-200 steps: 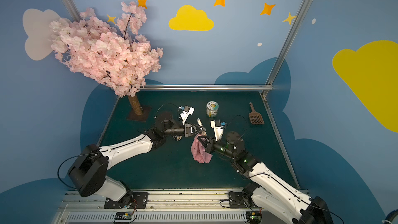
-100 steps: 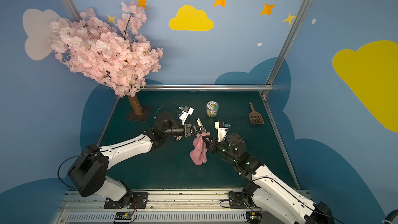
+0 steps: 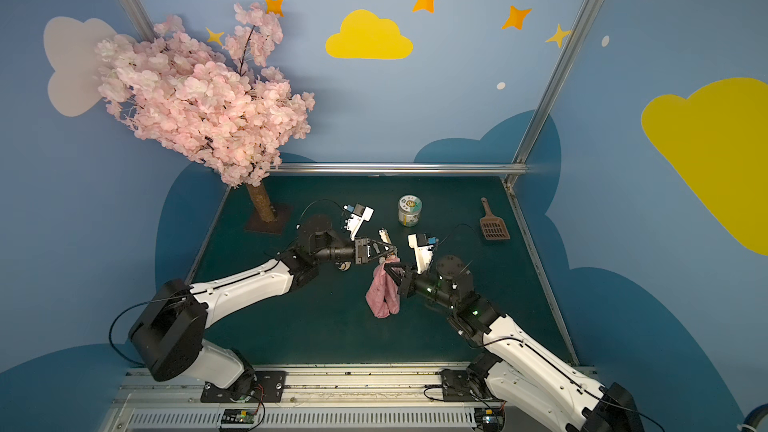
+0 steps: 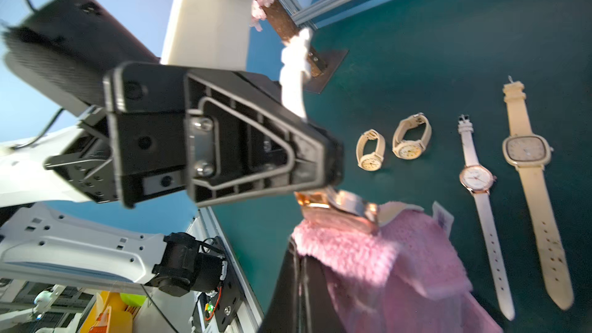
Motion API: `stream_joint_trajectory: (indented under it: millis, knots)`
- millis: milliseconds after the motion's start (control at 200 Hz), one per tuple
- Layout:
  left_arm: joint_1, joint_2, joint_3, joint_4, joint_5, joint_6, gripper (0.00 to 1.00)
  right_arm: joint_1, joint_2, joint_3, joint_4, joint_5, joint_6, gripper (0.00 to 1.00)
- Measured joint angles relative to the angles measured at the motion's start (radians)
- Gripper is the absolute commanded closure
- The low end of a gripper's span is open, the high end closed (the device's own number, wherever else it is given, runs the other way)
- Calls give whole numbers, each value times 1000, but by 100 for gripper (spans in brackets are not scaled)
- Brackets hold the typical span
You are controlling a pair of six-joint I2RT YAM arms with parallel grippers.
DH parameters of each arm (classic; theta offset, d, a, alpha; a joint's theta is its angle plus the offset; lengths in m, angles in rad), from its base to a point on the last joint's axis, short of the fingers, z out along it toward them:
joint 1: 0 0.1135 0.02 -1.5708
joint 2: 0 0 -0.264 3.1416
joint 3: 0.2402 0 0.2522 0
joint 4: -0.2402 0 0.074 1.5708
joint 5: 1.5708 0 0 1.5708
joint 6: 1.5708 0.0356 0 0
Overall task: Wipe the watch dial
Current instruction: Wipe the watch.
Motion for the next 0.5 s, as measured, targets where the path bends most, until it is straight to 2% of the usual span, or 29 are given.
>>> stream_joint_trajectory:
  millis: [310, 501]
  knots:
    - [3, 0, -1, -3, -9, 0, 97, 3, -38, 0, -71, 153, 0, 100]
    - [2, 0, -1, -3, -5, 0, 97, 3, 2, 0, -94, 162, -1, 100]
